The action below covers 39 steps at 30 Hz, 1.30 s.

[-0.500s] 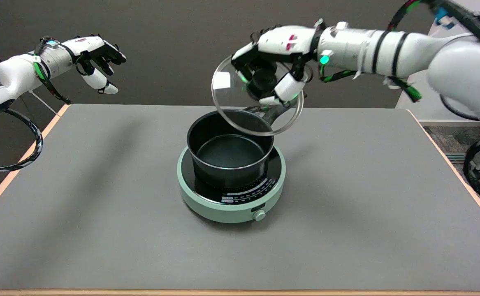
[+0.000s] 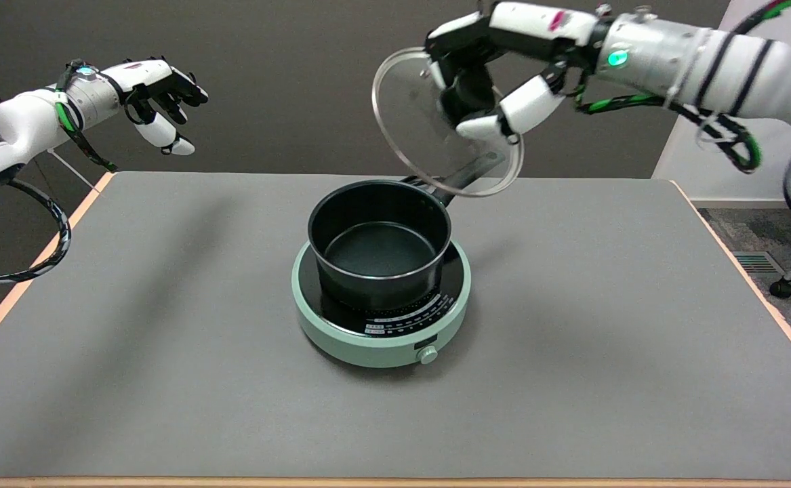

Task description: Place the pot lid onto the table.

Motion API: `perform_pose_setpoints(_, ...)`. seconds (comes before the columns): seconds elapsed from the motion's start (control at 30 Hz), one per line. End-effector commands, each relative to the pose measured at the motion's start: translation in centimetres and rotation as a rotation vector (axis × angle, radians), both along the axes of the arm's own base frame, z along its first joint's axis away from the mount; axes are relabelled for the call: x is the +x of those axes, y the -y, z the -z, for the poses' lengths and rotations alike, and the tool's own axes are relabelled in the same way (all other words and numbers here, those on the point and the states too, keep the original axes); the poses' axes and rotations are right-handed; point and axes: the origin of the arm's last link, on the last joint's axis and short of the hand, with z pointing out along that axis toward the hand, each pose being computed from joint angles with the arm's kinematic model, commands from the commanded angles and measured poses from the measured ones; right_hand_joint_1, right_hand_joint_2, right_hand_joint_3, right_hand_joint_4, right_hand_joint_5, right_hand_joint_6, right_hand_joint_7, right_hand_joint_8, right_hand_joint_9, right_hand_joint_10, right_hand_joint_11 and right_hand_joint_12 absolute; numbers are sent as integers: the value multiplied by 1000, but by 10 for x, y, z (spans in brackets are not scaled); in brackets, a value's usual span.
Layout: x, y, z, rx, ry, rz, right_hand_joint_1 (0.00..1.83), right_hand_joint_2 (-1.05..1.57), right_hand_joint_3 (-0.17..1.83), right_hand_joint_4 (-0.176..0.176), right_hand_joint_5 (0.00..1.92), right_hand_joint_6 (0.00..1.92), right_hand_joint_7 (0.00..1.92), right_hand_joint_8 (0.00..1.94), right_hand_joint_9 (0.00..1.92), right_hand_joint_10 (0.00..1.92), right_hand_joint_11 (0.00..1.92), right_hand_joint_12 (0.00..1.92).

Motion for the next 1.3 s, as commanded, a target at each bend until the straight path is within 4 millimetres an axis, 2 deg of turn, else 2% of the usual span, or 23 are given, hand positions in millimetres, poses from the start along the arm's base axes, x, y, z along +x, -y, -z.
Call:
perform_pose_setpoints(0.03,33,-59,-94,-67,344,-129,1348,791,954,176,509,1674,790,1669,755,1918,643,1802)
perform_pose_setpoints(0.23,30,-74,-114,-97,406,-147,1343,795,958,176,487,1688,784,1681,753,1920,608,1819)
perform_pose_setpoints(0.47,15,-75,-132,-42,502,-103,1340,803,959,176,473,1699,773,1699,758,1921,584,1837)
perform_pose_setpoints(0.7,0,-73,-145,-83,510,-73,1334,820,943,176,461,1681,758,1714,753,1921,552,1887)
perform_pose_setpoints(1.07,-38,-74,-192,-211,546,17,1336,816,948,176,462,1676,759,1714,741,1921,562,1908)
perform_pose_setpoints(1.3,-76,-80,-226,-332,538,111,1334,823,940,176,461,1671,755,1717,735,1921,549,1918)
